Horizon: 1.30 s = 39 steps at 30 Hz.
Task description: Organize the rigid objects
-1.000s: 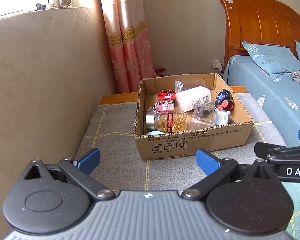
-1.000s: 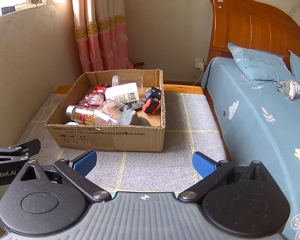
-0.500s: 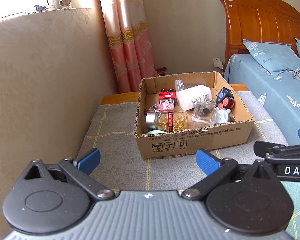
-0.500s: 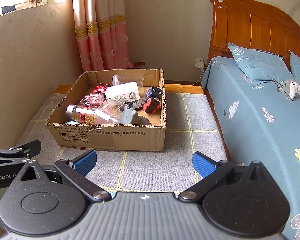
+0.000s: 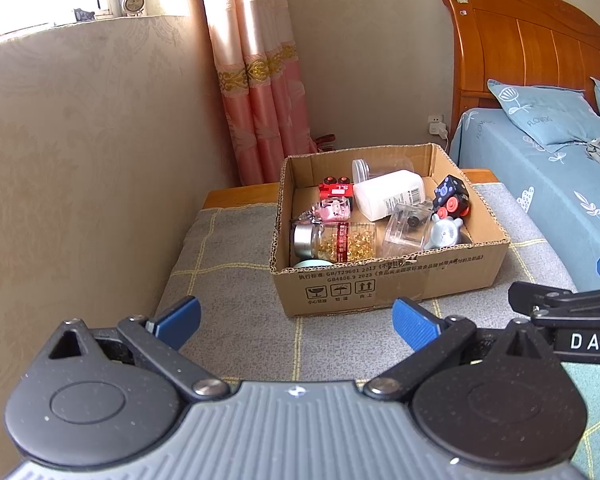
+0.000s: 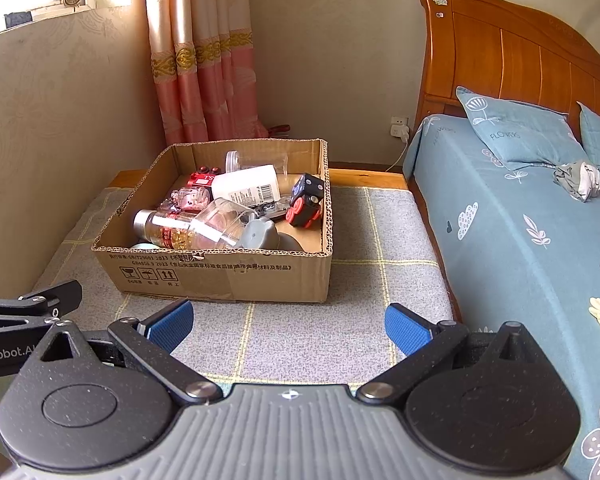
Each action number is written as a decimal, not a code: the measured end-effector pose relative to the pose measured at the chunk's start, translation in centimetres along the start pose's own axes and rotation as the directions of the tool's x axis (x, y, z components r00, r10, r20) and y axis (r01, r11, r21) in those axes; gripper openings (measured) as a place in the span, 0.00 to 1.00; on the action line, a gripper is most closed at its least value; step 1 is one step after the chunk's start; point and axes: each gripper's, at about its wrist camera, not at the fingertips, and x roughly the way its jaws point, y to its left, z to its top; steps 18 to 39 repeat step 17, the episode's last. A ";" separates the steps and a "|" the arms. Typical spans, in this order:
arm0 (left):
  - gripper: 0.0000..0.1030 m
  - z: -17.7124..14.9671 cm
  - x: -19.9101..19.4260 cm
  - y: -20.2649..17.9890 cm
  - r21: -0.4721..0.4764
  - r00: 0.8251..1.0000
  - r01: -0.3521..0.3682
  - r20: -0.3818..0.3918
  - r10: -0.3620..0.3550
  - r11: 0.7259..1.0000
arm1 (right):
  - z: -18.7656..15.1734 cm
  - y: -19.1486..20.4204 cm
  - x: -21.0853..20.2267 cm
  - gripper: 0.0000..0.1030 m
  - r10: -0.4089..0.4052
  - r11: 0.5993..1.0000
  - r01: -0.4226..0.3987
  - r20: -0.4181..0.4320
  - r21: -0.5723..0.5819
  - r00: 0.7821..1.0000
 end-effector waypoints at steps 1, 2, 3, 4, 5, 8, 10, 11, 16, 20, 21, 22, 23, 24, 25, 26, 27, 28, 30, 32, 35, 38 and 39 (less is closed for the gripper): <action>0.99 0.0 0.0 0.0 0.000 1.000 0.000 -0.001 0.000 1.000 | 0.0 0.0 0.0 1.00 0.002 1.000 -0.002 0.000 0.000 1.000; 0.99 0.0 0.0 0.0 0.000 1.000 -0.001 -0.001 0.001 1.000 | 0.0 0.0 0.0 1.00 0.003 1.000 -0.003 0.000 0.002 1.000; 0.99 -0.1 -0.1 0.0 0.001 1.000 0.000 -0.001 0.000 1.000 | 0.0 0.0 0.0 1.00 0.002 1.000 -0.002 0.000 0.001 1.000; 0.99 -0.1 -0.1 0.0 0.002 1.000 -0.001 0.000 0.001 1.000 | 0.0 0.0 0.0 1.00 0.001 1.000 -0.001 0.001 0.001 1.000; 0.99 -0.1 -0.2 0.0 0.001 1.000 0.000 0.000 0.000 1.000 | 0.0 -0.1 0.0 1.00 0.002 1.000 -0.002 0.001 0.002 1.000; 0.99 -0.1 -0.2 0.0 -0.002 1.000 -0.001 0.000 0.001 1.000 | -0.1 -0.2 -0.1 1.00 0.002 1.000 -0.002 0.002 0.003 1.000; 0.99 -0.1 -0.3 0.0 -0.003 1.000 0.000 0.000 0.000 1.000 | -0.1 -0.3 -0.2 1.00 0.003 1.000 -0.003 0.003 0.002 1.000; 0.99 -0.1 -0.2 0.0 -0.003 1.000 -0.001 -0.001 0.001 1.000 | -0.1 -0.3 -0.2 1.00 0.003 1.000 -0.003 0.003 0.003 1.000; 0.99 -0.1 -0.4 0.0 -0.005 1.000 0.000 -0.003 0.000 1.000 | 0.0 -0.3 -0.3 1.00 0.004 1.000 -0.004 0.005 0.002 1.000; 0.99 -0.1 -0.5 0.0 -0.006 1.000 0.000 -0.004 0.000 1.000 | -0.1 -0.3 -0.3 1.00 0.004 1.000 -0.004 0.006 0.001 1.000; 0.99 -0.1 -0.5 0.0 -0.006 1.000 0.000 -0.004 0.000 1.000 | -0.1 -0.3 -0.3 1.00 0.004 1.000 -0.004 0.006 0.001 1.000; 0.99 -0.1 -0.5 0.0 -0.006 1.000 0.000 -0.004 0.000 1.000 | -0.1 -0.3 -0.3 1.00 0.004 1.000 -0.004 0.006 0.001 1.000; 0.99 -0.1 -0.5 0.0 -0.006 1.000 0.000 -0.004 0.000 1.000 | -0.1 -0.3 -0.3 1.00 0.004 1.000 -0.004 0.006 0.001 1.000; 0.99 -0.1 -0.5 0.0 -0.006 1.000 0.000 -0.004 0.000 1.000 | -0.1 -0.3 -0.3 1.00 0.004 1.000 -0.004 0.006 0.001 1.000; 0.99 -0.1 -0.5 0.0 -0.006 1.000 0.000 -0.004 0.000 1.000 | -0.1 -0.3 -0.3 1.00 0.004 1.000 -0.004 0.006 0.001 1.000; 0.99 -0.1 -0.5 0.0 -0.006 1.000 0.000 -0.004 0.000 1.000 | -0.1 -0.3 -0.3 1.00 0.004 1.000 -0.004 0.006 0.001 1.000; 0.99 -0.1 -0.5 0.0 -0.006 1.000 0.000 -0.004 0.000 1.000 | -0.1 -0.3 -0.3 1.00 0.004 1.000 -0.004 0.006 0.001 1.000; 0.99 -0.1 -0.5 0.0 -0.006 1.000 0.000 -0.004 0.000 1.000 | -0.1 -0.3 -0.3 1.00 0.004 1.000 -0.004 0.006 0.001 1.000; 0.99 -0.1 -0.5 0.0 -0.006 1.000 0.000 -0.004 0.000 1.000 | -0.1 -0.3 -0.3 1.00 0.004 1.000 -0.004 0.006 0.001 1.000; 0.99 -0.1 -0.5 0.0 -0.006 1.000 0.000 -0.004 0.000 1.000 | -0.1 -0.3 -0.3 1.00 0.004 1.000 -0.004 0.006 0.001 1.000; 0.99 -0.1 -0.5 0.0 -0.006 1.000 0.000 -0.004 0.000 1.000 | -0.1 -0.3 -0.3 1.00 0.004 1.000 -0.004 0.006 0.001 1.000; 0.99 -0.1 -0.5 0.0 -0.006 1.000 0.000 -0.004 0.000 1.000 | -0.1 -0.3 -0.3 1.00 0.004 1.000 -0.004 0.006 0.001 1.000; 0.99 -0.1 -0.5 0.0 -0.006 1.000 0.000 -0.004 0.000 1.000 | -0.1 -0.3 -0.3 1.00 0.004 1.000 -0.004 0.006 0.001 1.000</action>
